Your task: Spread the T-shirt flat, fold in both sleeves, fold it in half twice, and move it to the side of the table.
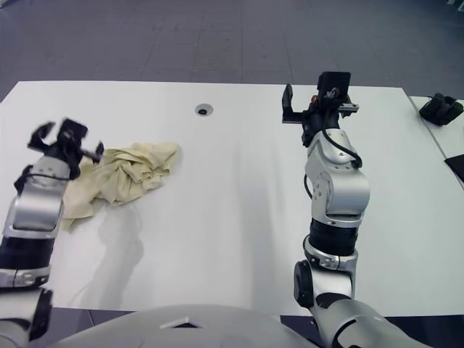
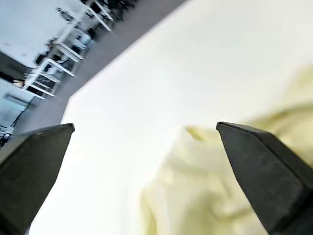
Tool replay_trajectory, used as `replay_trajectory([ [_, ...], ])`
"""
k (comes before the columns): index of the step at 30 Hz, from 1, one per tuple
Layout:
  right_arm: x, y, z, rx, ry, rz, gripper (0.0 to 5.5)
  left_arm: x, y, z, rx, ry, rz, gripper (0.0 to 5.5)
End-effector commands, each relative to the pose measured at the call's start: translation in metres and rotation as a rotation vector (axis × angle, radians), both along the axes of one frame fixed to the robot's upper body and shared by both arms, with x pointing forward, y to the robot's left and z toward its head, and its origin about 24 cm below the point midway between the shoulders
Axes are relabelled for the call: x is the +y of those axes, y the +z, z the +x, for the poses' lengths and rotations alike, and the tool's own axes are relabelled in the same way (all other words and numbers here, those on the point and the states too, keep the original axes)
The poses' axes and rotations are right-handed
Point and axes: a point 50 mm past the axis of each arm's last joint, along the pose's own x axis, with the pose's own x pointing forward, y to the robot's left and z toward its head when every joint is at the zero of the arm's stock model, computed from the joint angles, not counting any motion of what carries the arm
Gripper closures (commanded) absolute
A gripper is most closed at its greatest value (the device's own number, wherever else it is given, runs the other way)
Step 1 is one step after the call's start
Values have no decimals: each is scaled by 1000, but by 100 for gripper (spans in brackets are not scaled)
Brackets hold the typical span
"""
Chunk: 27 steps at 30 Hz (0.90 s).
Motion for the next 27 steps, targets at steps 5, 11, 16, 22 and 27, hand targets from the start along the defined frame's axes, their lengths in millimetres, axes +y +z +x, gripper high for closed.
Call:
replay_trajectory([
  [5, 1, 3, 0, -3, 4, -10, 12, -71, -41, -16, 230, -315, -262, 10],
  [11, 2, 0, -1, 10, 30, -23, 12, -122, -17, -25, 202, -451, -482, 10],
  [16, 18, -22, -31, 138, 473, -198, 12, -121, 5, -16, 112, -430, -505, 10],
  [22, 17, -40, -80, 293, 911, -449, 12, -117, 45, -9, -32, -440, -671, 10],
  [27, 26, -54, -106, 375, 1146, -606, 12, -97, 60, 1, -109, -368, -655, 10],
])
